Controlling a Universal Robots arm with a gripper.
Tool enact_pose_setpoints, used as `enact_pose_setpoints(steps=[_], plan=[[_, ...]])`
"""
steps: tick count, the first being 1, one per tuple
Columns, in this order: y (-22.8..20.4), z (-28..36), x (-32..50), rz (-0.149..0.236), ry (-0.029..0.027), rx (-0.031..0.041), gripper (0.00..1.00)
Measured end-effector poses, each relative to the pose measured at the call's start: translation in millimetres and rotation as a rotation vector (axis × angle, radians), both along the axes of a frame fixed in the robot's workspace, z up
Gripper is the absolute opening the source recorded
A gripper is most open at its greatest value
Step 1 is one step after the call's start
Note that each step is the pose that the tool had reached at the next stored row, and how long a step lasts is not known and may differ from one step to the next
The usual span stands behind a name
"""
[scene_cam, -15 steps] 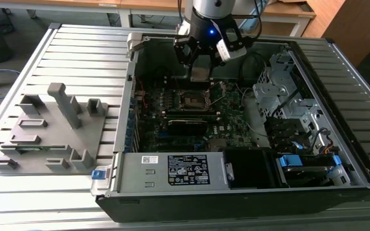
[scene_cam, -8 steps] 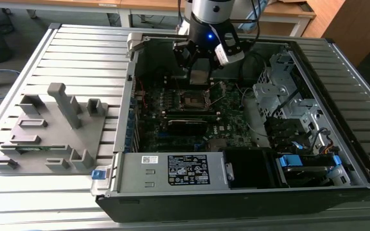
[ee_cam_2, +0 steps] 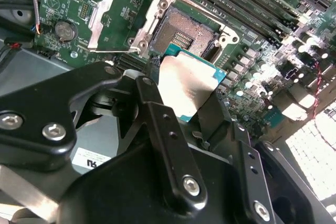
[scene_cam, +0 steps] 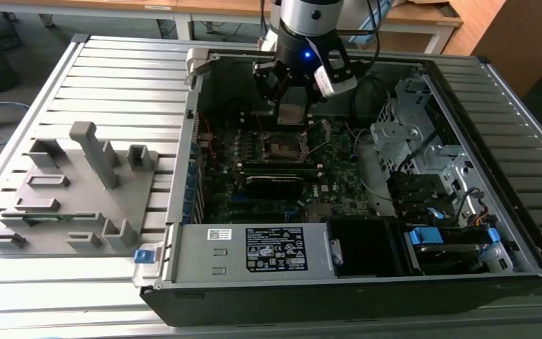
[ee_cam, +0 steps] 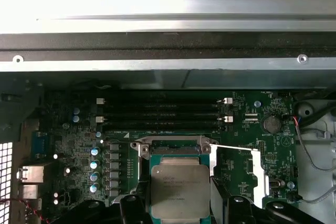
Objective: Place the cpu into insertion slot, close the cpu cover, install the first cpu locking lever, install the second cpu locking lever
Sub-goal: 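Place the cpu into insertion slot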
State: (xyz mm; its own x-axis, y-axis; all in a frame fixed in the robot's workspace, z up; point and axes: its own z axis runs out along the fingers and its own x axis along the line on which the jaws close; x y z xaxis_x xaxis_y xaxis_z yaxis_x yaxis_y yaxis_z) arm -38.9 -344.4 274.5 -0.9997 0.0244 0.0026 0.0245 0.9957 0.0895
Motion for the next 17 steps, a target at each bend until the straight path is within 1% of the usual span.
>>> enact_pose_setpoints(steps=[4,8,13,17], plan=[[0.0,-1.8,0.0,0.0,-0.0001,0.0003,0.54],[0.0,-7.4,-0.7,0.0,-0.0001,0.0002,0.54],[0.0,-11.8,-3.1,0.0,-0.0001,0.0002,0.54],[0.0,-17.0,-4.3,0.0,0.0,0.0001,0.54]])
